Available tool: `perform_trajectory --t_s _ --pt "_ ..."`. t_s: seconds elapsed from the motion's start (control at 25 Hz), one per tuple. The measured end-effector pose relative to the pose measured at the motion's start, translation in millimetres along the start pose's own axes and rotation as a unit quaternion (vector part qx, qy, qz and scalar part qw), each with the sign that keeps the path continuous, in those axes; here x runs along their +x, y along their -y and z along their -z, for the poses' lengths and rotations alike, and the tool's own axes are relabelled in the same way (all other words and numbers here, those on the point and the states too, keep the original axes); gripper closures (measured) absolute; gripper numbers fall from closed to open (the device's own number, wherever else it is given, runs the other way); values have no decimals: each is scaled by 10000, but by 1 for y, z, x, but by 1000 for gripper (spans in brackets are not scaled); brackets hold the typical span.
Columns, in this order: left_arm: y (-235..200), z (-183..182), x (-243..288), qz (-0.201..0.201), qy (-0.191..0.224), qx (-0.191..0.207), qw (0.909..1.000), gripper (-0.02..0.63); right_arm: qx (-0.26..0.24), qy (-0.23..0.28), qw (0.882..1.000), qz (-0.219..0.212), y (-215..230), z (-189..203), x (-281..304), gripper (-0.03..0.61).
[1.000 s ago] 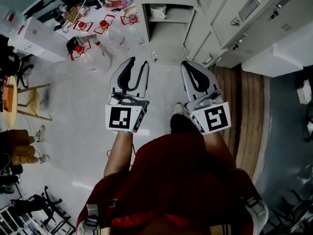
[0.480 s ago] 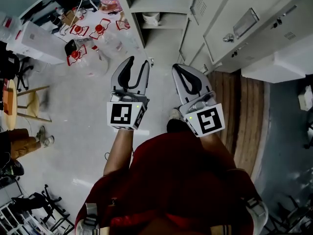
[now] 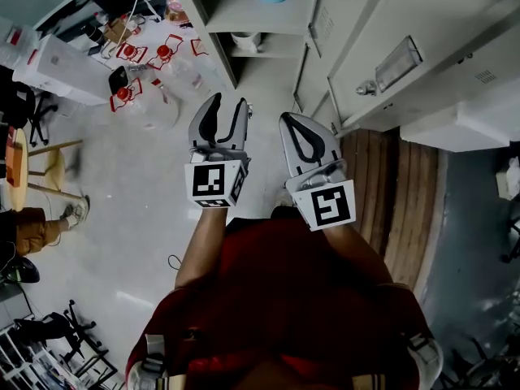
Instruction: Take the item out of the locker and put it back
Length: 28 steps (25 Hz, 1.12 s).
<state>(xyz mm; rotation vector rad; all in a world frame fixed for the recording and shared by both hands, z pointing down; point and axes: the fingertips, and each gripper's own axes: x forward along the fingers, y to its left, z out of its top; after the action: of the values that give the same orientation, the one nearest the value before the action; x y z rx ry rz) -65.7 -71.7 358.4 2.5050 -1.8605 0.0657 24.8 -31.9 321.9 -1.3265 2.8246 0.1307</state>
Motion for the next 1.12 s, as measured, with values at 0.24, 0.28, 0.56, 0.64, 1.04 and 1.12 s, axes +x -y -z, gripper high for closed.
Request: perform_trajectory --t_s 0.24,0.28,0.56,0.64,1.04,1.12 --pt "-3 13 22 -311 -82 -42 9995 451 -21 -49 9999 91 10 9 7 580" --pt "-4 14 25 -344 -103 -57 9993 451 -1 -68 9999 103 10 10 7 580" --pt "-14 34 55 -365 -322 -123 9987 451 133 -239 9991 322 13 22 11 580" --pt "-18 41 65 -350 -374 -103 9986 451 124 -296 9987 391 14 26 15 580" --pt "-39 88 123 -434 -674 -22 9968 451 126 -468 9962 726 23 47 47 580" --pt "-41 95 135 -380 -739 1 9965 451 115 -539 9955 770 23 50 53 580"
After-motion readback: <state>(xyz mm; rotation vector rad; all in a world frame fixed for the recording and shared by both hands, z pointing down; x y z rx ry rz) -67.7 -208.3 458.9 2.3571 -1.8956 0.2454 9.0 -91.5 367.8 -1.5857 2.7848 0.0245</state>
